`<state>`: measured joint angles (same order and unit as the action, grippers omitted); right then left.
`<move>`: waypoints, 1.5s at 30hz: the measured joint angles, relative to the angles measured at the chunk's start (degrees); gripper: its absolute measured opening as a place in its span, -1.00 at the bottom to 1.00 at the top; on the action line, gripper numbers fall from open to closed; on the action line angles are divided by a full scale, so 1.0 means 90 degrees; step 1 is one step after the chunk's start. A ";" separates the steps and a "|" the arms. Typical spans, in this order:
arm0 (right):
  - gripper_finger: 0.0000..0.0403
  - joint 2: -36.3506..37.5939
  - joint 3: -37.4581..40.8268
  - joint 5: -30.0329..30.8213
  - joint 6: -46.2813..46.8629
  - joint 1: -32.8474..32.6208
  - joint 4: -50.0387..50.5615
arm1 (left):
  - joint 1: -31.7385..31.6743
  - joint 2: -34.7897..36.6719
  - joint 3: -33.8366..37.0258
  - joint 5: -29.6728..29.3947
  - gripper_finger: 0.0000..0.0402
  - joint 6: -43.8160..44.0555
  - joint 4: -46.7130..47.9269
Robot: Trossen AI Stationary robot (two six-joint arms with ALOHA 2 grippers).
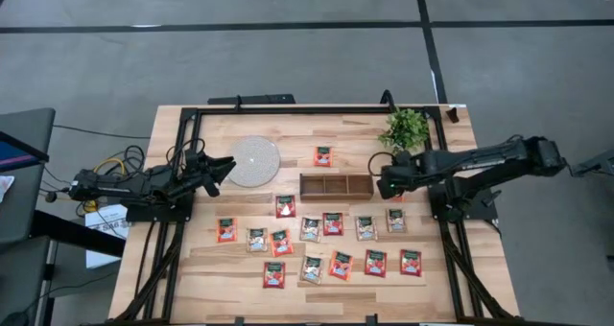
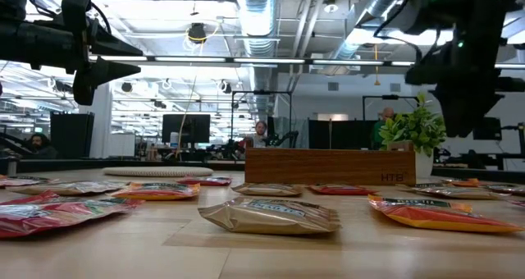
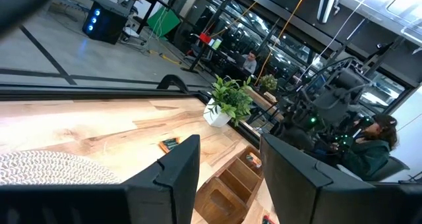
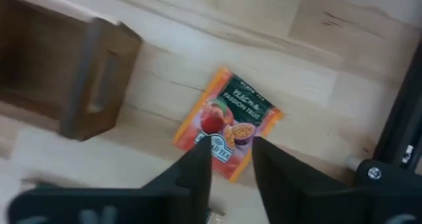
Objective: Pick & Place Tea
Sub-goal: Put the orange tea bag into the right section of the wooden organizer
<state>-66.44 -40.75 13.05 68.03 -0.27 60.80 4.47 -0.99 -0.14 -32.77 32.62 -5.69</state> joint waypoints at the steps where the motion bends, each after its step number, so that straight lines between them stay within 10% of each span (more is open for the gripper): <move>1: -0.37 -0.0117 0.0000 0.0036 0.0077 0.0001 0.0000 | 0.0000 0.0000 0.0000 0.0000 -0.25 0.0000 0.0000; 11: 0.15 -0.0938 0.0004 0.0264 0.1193 0.0002 -0.0001 | 0.0001 0.0000 0.0000 0.0000 -0.25 0.0000 0.0000; 29: 0.13 -0.0517 0.0847 0.0877 0.3699 -0.0248 -0.0223 | 0.0002 0.0002 0.0000 0.0000 -0.25 0.0027 -0.0002; 45: 0.13 -0.0461 0.1574 0.0765 0.3850 0.0308 -0.1250 | 0.0001 0.0002 0.0000 0.0002 -0.25 0.0049 -0.0194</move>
<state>-70.59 -26.59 19.94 102.68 2.49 49.55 4.48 -0.97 -0.14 -32.75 33.06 -7.44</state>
